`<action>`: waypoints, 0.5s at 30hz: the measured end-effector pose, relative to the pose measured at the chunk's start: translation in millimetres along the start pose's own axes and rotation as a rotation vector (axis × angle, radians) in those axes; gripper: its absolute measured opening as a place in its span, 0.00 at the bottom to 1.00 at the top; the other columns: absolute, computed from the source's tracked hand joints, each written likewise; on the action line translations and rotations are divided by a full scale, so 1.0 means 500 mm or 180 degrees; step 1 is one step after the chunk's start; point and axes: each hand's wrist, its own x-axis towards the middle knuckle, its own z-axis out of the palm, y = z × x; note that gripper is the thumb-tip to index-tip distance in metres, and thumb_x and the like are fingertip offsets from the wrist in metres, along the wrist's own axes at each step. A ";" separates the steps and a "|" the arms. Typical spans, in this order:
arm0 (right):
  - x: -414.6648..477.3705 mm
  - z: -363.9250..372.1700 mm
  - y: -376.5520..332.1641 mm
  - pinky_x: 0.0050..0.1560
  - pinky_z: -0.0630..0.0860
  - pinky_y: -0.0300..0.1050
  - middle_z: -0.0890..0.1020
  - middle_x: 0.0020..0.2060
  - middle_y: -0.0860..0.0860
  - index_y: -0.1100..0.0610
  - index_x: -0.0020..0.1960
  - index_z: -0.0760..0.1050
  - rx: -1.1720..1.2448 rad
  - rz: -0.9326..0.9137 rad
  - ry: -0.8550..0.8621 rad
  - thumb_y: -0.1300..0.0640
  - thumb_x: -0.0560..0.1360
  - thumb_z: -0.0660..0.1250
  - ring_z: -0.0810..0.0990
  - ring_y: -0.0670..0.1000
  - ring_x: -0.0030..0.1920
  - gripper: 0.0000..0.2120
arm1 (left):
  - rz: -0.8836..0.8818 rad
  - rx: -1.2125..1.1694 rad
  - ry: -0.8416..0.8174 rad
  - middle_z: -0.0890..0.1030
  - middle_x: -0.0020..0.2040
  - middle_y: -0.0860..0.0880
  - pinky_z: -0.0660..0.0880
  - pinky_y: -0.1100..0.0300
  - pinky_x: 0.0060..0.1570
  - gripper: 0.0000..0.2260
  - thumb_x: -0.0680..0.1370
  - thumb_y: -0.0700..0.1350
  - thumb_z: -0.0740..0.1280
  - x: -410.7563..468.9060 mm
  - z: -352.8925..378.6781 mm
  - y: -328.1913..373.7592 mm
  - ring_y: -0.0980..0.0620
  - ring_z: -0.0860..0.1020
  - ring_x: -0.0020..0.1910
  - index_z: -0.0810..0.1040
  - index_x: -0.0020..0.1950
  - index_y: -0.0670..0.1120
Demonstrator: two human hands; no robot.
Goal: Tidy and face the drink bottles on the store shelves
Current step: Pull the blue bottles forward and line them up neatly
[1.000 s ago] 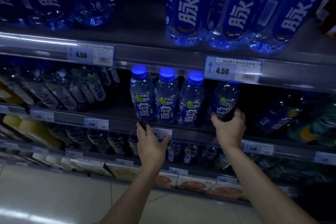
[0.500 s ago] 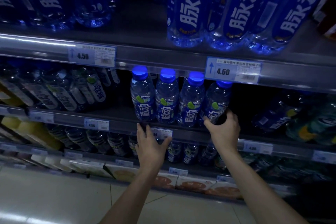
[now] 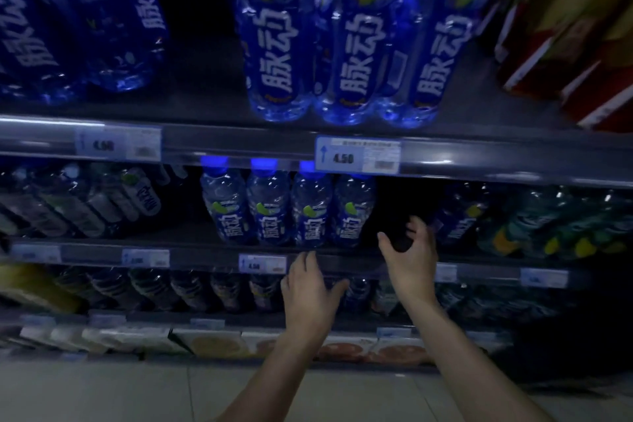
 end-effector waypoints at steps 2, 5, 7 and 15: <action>0.009 -0.037 0.015 0.57 0.67 0.41 0.73 0.62 0.52 0.56 0.70 0.67 -0.0028 -0.0030 0.0211 0.50 0.73 0.71 0.72 0.51 0.61 0.29 | 0.0244 0.0180 -0.0033 0.60 0.76 0.48 0.57 0.47 0.71 0.35 0.76 0.60 0.65 -0.002 0.018 0.039 0.49 0.59 0.74 0.56 0.76 0.47; 0.028 -0.085 0.037 0.55 0.67 0.39 0.75 0.57 0.55 0.60 0.65 0.71 -0.0058 -0.0072 0.0599 0.55 0.73 0.72 0.75 0.54 0.57 0.24 | 0.0563 0.0403 -0.0149 0.59 0.76 0.48 0.55 0.47 0.72 0.35 0.76 0.60 0.64 -0.002 0.051 0.095 0.49 0.57 0.74 0.55 0.77 0.47; 0.044 -0.110 0.053 0.55 0.67 0.39 0.74 0.57 0.57 0.60 0.65 0.71 -0.0034 -0.0040 0.0742 0.57 0.73 0.72 0.74 0.55 0.57 0.23 | 0.0767 0.0543 -0.0250 0.59 0.77 0.48 0.55 0.47 0.72 0.34 0.77 0.59 0.64 0.000 0.075 0.128 0.48 0.56 0.75 0.54 0.77 0.47; 0.119 -0.144 0.103 0.62 0.71 0.52 0.71 0.64 0.58 0.61 0.71 0.63 -0.0044 0.0234 0.0571 0.51 0.71 0.74 0.70 0.56 0.64 0.35 | 0.1207 0.1188 -0.0634 0.55 0.78 0.47 0.50 0.45 0.72 0.34 0.79 0.58 0.61 0.033 0.152 0.219 0.43 0.52 0.76 0.50 0.78 0.48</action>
